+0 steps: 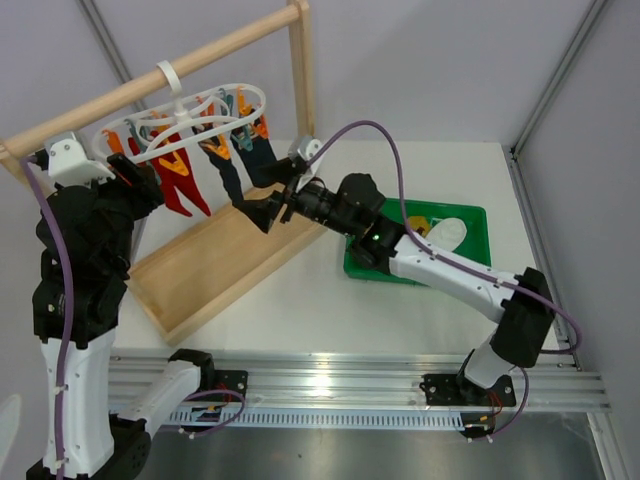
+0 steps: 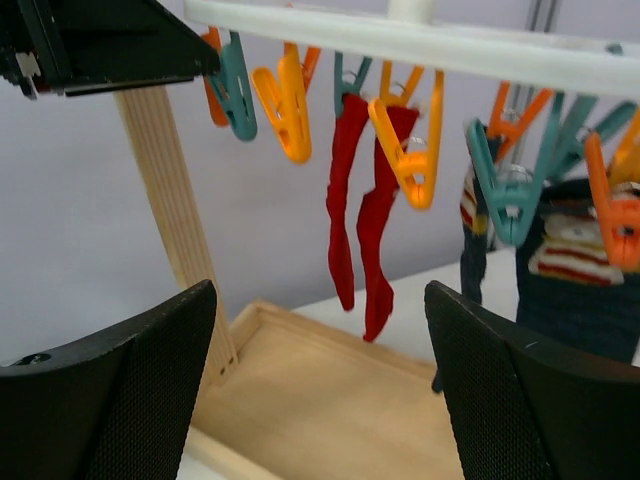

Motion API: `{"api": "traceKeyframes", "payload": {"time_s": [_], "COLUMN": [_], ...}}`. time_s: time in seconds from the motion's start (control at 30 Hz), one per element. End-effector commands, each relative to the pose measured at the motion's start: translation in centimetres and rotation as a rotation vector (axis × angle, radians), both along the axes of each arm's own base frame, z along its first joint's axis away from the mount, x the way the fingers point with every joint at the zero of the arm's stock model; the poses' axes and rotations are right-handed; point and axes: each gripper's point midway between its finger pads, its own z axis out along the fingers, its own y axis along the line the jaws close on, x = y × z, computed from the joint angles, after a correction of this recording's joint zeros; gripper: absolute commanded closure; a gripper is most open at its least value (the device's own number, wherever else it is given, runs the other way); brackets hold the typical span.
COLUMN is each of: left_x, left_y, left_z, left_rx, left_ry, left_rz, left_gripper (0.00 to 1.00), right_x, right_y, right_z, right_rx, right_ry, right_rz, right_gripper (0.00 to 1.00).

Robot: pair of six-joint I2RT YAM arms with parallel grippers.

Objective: Clip the socks to the hanger
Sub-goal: Open the clamp at the hanger.

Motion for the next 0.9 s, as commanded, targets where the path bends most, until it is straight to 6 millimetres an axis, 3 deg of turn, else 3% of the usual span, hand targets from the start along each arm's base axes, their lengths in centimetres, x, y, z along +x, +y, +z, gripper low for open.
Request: {"api": "traceKeyframes", "payload": {"time_s": [0.0,0.07,0.1,0.13,0.33,0.37,0.43,0.5,0.57,0.87], "left_x": [-0.6,-0.7,-0.9,-0.9,-0.9,-0.9,-1.1,-1.2,-1.4,-1.5], "left_y": [-0.3,-0.4,-0.6,-0.7,-1.0,-1.0,-0.9,-0.8,-0.7,-0.5], "left_z": [1.5,1.6,1.8,1.6,1.1,1.1,1.0,1.1,1.3,1.0], "left_rx": [-0.029,-0.032,-0.035,-0.041,-0.047,-0.047,-0.044,-0.042,-0.043,-0.043], "left_ry": [-0.043,-0.047,-0.056,-0.056,-0.067,-0.067,-0.068,-0.069,-0.078,-0.08], "left_rz": [-0.019,-0.028,-0.038,-0.043,-0.063,-0.061,-0.057,-0.052,-0.046,-0.039], "left_gripper": [0.38,0.38,0.38,0.38,0.37,0.36,0.36,0.36,0.36,0.36], "right_x": [-0.7,-0.9,-0.5,-0.6,0.9,1.1,1.6,1.7,2.1,2.7], "right_y": [2.2,3.2,4.5,4.8,7.9,8.0,8.8,9.1,9.8,11.1], "right_z": [3.6,4.9,3.8,5.3,4.4,5.1,4.4,5.1,4.4,4.8], "right_rx": [0.118,0.154,0.139,0.165,0.169,0.186,0.18,0.196,0.192,0.23], "right_ry": [-0.103,-0.105,-0.092,-0.109,-0.069,-0.075,-0.059,-0.059,-0.048,-0.02], "right_rz": [0.038,0.074,0.088,0.102,0.114,0.111,0.11,0.115,0.118,0.163], "right_gripper": [0.13,0.14,0.14,0.14,0.14,0.14,0.14,0.15,0.15,0.18]}}
